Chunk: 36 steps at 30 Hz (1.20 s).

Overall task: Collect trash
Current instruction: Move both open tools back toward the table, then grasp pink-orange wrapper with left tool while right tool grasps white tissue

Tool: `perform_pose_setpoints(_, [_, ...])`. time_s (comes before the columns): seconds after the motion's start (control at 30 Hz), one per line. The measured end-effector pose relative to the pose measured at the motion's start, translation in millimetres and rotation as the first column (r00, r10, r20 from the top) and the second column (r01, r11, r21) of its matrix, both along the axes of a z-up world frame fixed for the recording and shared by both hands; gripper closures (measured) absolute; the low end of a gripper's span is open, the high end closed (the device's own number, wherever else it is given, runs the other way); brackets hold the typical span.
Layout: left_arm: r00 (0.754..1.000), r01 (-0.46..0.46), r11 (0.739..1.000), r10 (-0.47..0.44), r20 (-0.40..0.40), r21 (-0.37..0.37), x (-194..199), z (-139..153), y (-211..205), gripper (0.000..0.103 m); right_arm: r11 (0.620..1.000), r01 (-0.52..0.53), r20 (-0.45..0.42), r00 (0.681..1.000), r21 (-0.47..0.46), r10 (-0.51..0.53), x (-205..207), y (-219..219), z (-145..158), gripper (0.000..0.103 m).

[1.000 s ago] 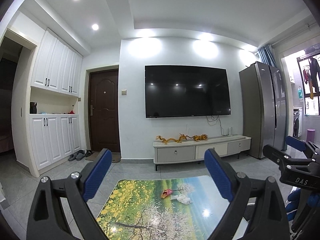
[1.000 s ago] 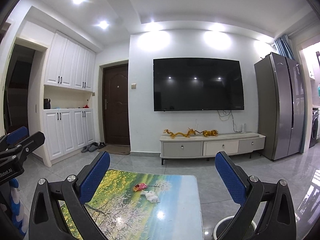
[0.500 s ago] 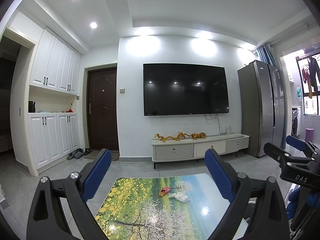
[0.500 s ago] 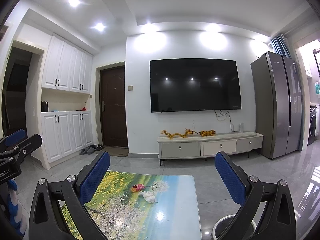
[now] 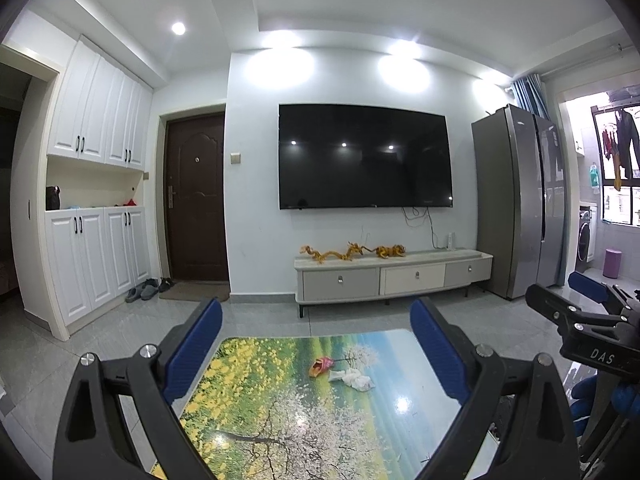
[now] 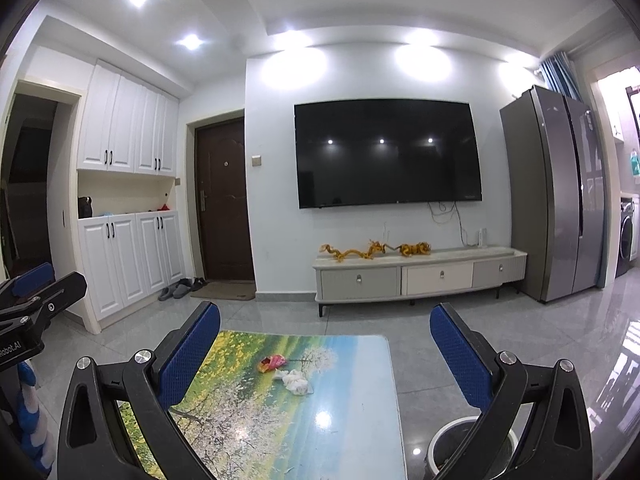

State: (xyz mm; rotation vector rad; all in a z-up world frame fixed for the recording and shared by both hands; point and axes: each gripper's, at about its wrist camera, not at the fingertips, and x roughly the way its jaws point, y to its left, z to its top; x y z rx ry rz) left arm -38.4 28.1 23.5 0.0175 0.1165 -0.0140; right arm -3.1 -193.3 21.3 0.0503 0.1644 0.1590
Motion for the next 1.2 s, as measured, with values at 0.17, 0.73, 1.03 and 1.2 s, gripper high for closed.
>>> perform_pose_setpoints(0.17, [0.999,0.005,1.000,-0.005,-0.053,-0.007,24,-8,4,0.008,1.000,-0.006,-0.078,0.997,-0.014,0.005,26,0,-15,0.000])
perform_pose_setpoints(0.73, [0.888,0.116,0.992,-0.121,-0.443,-0.039,222,-105,59,0.008,0.975,-0.216,-0.470,0.867,-0.052,0.167,195,25,-128,0.000])
perform_pose_setpoints(1.03, [0.725,0.273,0.956,-0.275,-0.631,-0.102,375,-185,43,0.009,0.929,-0.370,-0.642,0.712,0.002,0.285,312,64,-214,0.022])
perform_pose_setpoints(1.2, [0.649,0.298,0.947,-0.295,-0.701,-0.123,432,-224,32,0.024,0.904,-0.427,-0.678,0.661,0.013,0.321,348,87,-247,0.026])
